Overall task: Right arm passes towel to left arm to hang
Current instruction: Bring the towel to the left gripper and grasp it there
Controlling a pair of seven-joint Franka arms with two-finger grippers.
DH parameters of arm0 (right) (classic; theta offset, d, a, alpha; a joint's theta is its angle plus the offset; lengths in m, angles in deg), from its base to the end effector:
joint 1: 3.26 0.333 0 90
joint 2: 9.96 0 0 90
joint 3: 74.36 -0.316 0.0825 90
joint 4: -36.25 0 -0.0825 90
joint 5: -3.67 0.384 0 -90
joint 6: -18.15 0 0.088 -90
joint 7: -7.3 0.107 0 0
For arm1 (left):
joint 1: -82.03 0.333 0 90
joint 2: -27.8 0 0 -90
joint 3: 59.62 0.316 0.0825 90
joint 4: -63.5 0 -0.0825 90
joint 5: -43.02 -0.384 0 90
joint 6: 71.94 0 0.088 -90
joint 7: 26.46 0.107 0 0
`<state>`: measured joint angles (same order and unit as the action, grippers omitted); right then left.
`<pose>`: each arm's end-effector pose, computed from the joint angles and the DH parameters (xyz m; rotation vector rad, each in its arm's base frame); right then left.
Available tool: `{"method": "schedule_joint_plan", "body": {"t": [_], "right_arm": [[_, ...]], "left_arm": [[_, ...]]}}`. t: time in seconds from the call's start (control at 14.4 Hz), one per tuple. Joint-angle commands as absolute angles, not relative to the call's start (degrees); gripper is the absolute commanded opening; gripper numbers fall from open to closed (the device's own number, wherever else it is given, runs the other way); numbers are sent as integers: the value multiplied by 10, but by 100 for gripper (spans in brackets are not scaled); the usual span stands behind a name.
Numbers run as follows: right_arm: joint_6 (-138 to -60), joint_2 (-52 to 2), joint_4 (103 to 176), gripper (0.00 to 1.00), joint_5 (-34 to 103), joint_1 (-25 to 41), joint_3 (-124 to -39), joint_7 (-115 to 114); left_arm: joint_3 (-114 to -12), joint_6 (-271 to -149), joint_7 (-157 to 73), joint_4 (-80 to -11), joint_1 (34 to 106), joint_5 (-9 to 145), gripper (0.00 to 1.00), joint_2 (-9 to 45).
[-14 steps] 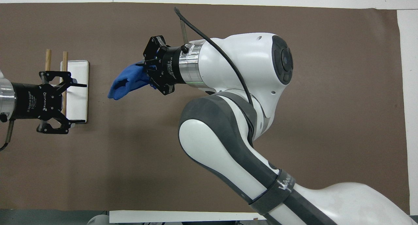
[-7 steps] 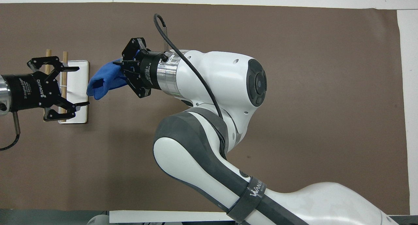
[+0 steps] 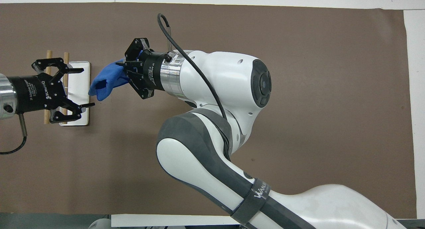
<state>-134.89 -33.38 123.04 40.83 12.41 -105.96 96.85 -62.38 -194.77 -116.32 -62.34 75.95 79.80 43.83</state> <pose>0.5488 0.4618 0.5419 -1.7019 1.3435 0.4317 0.4841 -0.1026 0.5299 1.6966 1.9480 -0.3758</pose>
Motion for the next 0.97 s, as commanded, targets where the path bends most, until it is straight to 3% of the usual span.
{"method": "schedule_joint_plan", "body": {"t": [0.0,0.48,0.62,0.9], "right_arm": [[-1350,-341,1222,0,410,119,-1068,973],[-1350,-341,1220,0,408,119,-1068,972],[-1350,-341,1220,0,408,119,-1068,972],[-1350,-341,1220,0,407,119,-1068,971]], "left_arm": [[-621,-1978,-1169,-639,739,805,89,436],[-621,-1989,-1158,-639,744,805,67,426],[-621,-1989,-1158,-639,744,805,52,424],[-620,-1986,-1130,-636,744,804,3,421]]}}
